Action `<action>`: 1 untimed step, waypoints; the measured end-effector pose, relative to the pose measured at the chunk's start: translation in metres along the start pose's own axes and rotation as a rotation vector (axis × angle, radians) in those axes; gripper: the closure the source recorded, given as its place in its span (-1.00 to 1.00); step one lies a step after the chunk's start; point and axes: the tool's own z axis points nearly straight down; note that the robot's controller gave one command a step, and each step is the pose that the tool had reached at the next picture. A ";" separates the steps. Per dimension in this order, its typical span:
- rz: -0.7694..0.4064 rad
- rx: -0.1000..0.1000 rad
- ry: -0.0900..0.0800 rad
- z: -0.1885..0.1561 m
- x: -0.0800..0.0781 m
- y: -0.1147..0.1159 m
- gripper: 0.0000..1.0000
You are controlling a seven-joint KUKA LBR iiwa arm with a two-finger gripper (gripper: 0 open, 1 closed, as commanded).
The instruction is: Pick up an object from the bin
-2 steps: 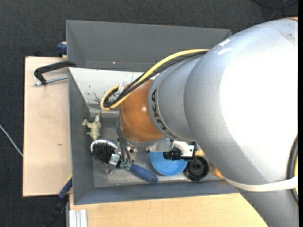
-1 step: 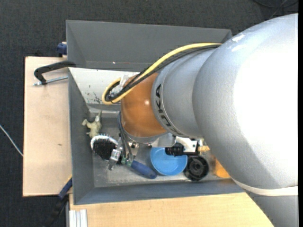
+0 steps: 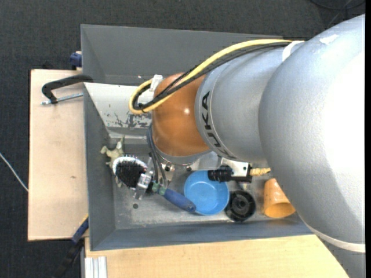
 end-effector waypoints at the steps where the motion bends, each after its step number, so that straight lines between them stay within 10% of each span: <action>1: -0.002 0.001 0.001 -0.017 0.000 0.001 1.00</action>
Offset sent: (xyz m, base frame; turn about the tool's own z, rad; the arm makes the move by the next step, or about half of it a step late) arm 0.0000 -0.0001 0.0163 0.0000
